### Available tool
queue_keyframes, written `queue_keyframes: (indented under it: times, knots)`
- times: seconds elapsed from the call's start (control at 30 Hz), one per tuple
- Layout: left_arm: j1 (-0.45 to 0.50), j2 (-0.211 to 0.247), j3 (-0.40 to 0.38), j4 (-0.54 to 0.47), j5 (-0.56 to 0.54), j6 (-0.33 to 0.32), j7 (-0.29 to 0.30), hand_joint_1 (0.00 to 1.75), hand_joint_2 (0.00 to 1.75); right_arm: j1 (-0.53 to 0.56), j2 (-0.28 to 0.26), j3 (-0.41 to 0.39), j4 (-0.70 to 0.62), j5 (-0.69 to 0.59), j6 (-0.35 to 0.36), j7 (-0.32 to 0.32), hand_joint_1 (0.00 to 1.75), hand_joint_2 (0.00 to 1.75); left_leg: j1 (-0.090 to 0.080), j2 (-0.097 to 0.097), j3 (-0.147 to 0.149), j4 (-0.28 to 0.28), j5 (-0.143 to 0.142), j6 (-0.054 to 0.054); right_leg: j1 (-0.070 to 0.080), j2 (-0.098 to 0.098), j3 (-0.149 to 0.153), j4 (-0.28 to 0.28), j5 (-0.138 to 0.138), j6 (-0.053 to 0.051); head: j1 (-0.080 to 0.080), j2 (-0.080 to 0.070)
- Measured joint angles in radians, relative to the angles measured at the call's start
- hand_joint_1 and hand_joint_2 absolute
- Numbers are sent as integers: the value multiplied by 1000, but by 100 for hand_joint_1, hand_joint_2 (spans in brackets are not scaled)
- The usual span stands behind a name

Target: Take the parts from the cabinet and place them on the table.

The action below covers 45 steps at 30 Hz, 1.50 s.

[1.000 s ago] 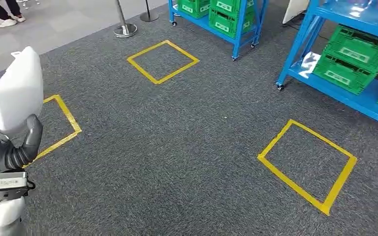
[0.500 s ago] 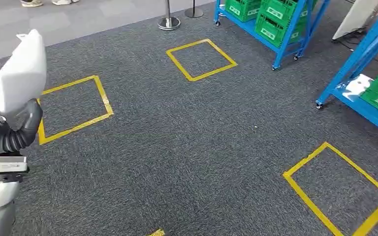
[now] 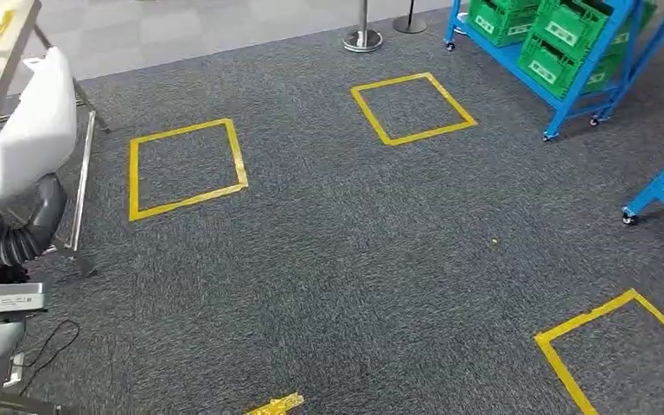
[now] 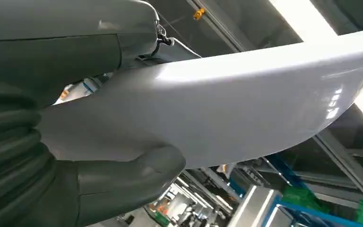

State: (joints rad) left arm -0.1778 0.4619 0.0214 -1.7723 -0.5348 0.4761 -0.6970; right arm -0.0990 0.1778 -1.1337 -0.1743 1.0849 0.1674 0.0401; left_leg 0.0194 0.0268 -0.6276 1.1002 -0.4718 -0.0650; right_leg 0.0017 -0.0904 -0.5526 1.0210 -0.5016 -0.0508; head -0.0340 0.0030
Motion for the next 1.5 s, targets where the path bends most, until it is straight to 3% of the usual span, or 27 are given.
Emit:
queue_keyframes:
  times: [0.03,0.07,0.2,0.27,0.3,0.37,0.4,0.5,0.53,0.57,0.7,0.73,0.77,0.8,0.87,0.9,0.93,1.0,1.03,1.07,1.2,1.23,1.27,1.3,1.4,1.43,1.5]
  knots:
    - [-1,3,-1,-1,2,1,0,175,175,0,0,0,0,-1,0,-1,0,175,-2,48,39,-75,8,6,3,-10,3,4,-5,5,0,0]
    - [-2,7,-3,-2,3,4,0,175,175,0,0,0,0,-4,-1,-2,0,175,-8,55,46,-79,8,18,9,-20,4,9,-12,13,2,0]
    - [0,26,-11,-2,3,13,0,175,175,-6,0,-2,0,-5,-1,-3,0,175,-7,-2,40,-84,17,46,8,-63,14,4,-19,34,1,0]
    - [-3,26,-13,-4,0,21,0,175,175,-5,0,-4,0,-6,-1,-4,0,175,-3,-19,38,-88,23,60,-2,43,-14,72,-63,44,3,0]
    - [-2,24,-14,-4,-3,23,0,175,175,-4,0,-5,0,-6,-1,-4,0,175,-3,-32,36,-88,24,64,-3,73,-55,157,-106,46,5,0]
    - [6,23,-19,-4,-7,24,0,175,175,0,0,-5,0,-6,-2,-4,0,175,-4,-59,31,-86,25,65,-3,87,-134,305,-159,48,5,0]
    - [9,23,-21,-4,-8,26,0,175,175,1,0,-5,0,-7,-1,-4,0,175,-4,-73,29,-84,25,64,-3,88,-148,325,-153,47,5,0]
    - [21,23,-22,-4,-8,30,0,175,175,0,0,-5,0,-6,-4,-5,0,175,-3,-118,29,-77,26,60,-9,108,-62,131,-28,41,5,0]
    - [22,23,-22,-4,-8,31,0,175,175,1,0,-5,0,-5,-5,-5,0,175,0,-131,26,-74,25,55,-14,159,-21,44,4,39,5,0]
    - [23,23,-22,-4,-8,31,0,175,175,2,0,-5,0,-5,-8,-5,0,175,-6,-142,19,-68,23,46,-13,192,-15,24,-12,41,4,0]
    - [42,26,-17,-4,-8,34,0,175,175,0,1,-6,0,-5,-11,-6,0,175,4,-192,4,-85,39,12,-9,137,-9,10,1,14,4,0]
    - [48,26,-13,-3,-8,36,0,175,175,-1,1,-6,0,-6,-12,-7,0,175,4,-159,3,-72,34,14,-10,117,-1,0,8,7,3,0]
    - [46,25,-8,-3,-8,38,0,175,175,0,1,-6,0,-6,-12,-10,0,175,-3,-95,-15,-39,5,13,-9,108,1,-5,10,0,-3,0]
    - [45,24,-8,-3,-8,38,0,175,175,1,1,-6,0,-6,-12,-10,0,175,-4,-62,-46,26,-36,9,-5,93,1,-6,10,-5,-4,0]
    - [53,20,-8,-1,-14,38,0,175,175,5,2,-6,0,-6,-12,-10,0,175,0,-37,-116,180,-101,4,1,61,1,-5,8,-10,-4,0]
    - [55,18,-8,1,-17,38,0,175,175,7,2,-6,0,-6,-12,-10,0,175,1,-34,-133,216,-106,2,2,45,1,-5,6,-10,-4,0]
    - [56,16,-8,2,-19,38,0,175,175,7,2,-6,0,-6,-12,-10,0,175,1,-31,-122,200,-88,1,2,30,2,-5,4,-9,-4,0]
    - [55,15,-8,2,-20,38,0,175,175,6,2,-6,0,-6,-12,-11,0,175,2,-13,-40,54,-16,1,2,2,5,-2,-1,-5,-4,0]
    - [55,15,-8,2,-21,38,0,175,175,5,3,-6,0,-6,-12,-11,0,175,1,26,16,-40,16,2,2,-9,8,2,-6,0,-4,0]
    - [53,15,-8,3,-23,37,0,175,175,6,2,-6,0,-7,-12,-10,0,175,-8,65,30,-68,7,12,9,-19,8,6,-12,7,-4,0]
    - [51,13,-5,2,-28,33,2,175,175,1,3,-6,0,-8,-13,-10,0,175,-12,13,26,-72,19,39,10,-64,22,4,-19,26,-3,0]
    - [51,14,-4,2,-29,32,1,175,175,-2,3,-7,0,-8,-13,-9,0,175,-2,3,32,-81,24,48,4,-36,22,11,-28,38,-2,0]
    - [43,14,-3,3,-29,32,2,175,175,-2,3,-7,0,-10,-13,-10,0,175,-1,-9,31,-83,26,56,-1,38,11,45,-51,43,-2,0]
    - [35,13,-3,4,-29,31,2,175,175,-1,3,-9,0,-11,-13,-9,0,175,-1,-19,28,-82,29,62,-2,72,-22,109,-88,43,1,0]
    - [31,8,-6,8,-29,30,1,175,175,1,3,-14,0,-16,-14,-8,0,175,-3,-59,21,-81,31,65,-2,89,-135,320,-163,45,1,0]
    - [31,6,-7,9,-29,30,1,175,175,2,3,-16,0,-18,-13,-8,0,175,-3,-74,20,-80,32,64,-3,90,-139,321,-146,44,1,0]
    - [30,2,-7,11,-29,29,1,175,175,0,3,-18,0,-18,-14,-10,0,175,-1,-105,20,-76,33,61,-5,96,-81,189,-60,38,2,0]
